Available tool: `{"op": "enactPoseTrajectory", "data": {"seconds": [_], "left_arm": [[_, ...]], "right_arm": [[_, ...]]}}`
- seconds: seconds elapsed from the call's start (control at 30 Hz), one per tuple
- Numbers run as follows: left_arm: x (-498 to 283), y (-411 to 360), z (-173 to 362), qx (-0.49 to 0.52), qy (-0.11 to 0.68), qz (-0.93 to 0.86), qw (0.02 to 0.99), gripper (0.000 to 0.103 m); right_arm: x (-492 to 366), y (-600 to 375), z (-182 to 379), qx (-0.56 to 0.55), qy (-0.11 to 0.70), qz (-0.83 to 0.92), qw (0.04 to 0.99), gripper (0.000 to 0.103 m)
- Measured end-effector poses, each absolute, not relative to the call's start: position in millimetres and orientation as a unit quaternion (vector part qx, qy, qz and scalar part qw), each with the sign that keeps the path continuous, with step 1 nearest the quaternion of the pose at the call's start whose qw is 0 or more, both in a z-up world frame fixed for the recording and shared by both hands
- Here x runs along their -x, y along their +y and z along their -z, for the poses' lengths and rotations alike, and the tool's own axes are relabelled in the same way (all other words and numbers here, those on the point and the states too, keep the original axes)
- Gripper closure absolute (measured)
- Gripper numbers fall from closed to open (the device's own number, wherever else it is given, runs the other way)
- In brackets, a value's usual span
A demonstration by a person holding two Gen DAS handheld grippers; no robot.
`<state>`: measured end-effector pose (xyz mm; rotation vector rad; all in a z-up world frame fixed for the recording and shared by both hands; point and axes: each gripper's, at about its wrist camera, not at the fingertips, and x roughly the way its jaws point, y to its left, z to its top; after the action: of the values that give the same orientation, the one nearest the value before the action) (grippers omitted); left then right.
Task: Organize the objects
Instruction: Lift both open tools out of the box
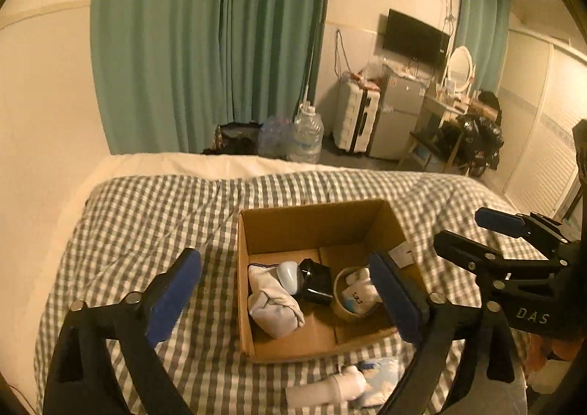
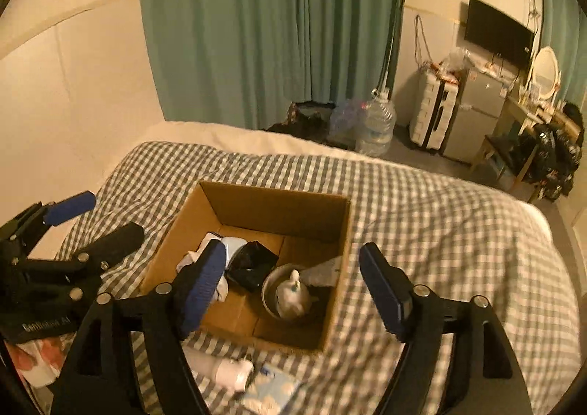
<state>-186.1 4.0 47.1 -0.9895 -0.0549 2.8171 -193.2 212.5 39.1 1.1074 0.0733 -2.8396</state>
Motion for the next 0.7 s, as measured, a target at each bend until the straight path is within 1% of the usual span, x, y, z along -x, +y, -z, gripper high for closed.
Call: {"op": "enactPoseTrajectory", "data": {"seconds": [0.2,0.27,0.3,0.53,0.7], "left_arm": [[147.0,0.5,-65.9,0.312,0.001,-0.948,0.065,0.000],[134.2,-1.7,-66.4,0.313,0.009,-0.948,0.054,0.000],[128.4,-2.1,-66.0,0.311,0.012,-0.949,0.051,0.000],[94.4,-14.2,-54.2,0.300,0.013,-0.952,0.053,0.000],[84.7,-20.7,-26.5,0.307,-0.004,-0.950,0.048,0.000]], "right_arm": [[151.8,213.8,-61.7,-0.352,0.040,0.934,0.040,0.026],[139.5,214.6,-63.1,-0.354,0.034,0.934,0.043,0.022],[134.6,215.3,-61.9,-0.363,0.031,0.930,0.041,0.018],[107.0,207.6,-43.3,-0.366,0.061,0.928,0.024,0.017],[105.8,198.8,-7.6,-0.383,0.076,0.920,0.029,0.017]]}}
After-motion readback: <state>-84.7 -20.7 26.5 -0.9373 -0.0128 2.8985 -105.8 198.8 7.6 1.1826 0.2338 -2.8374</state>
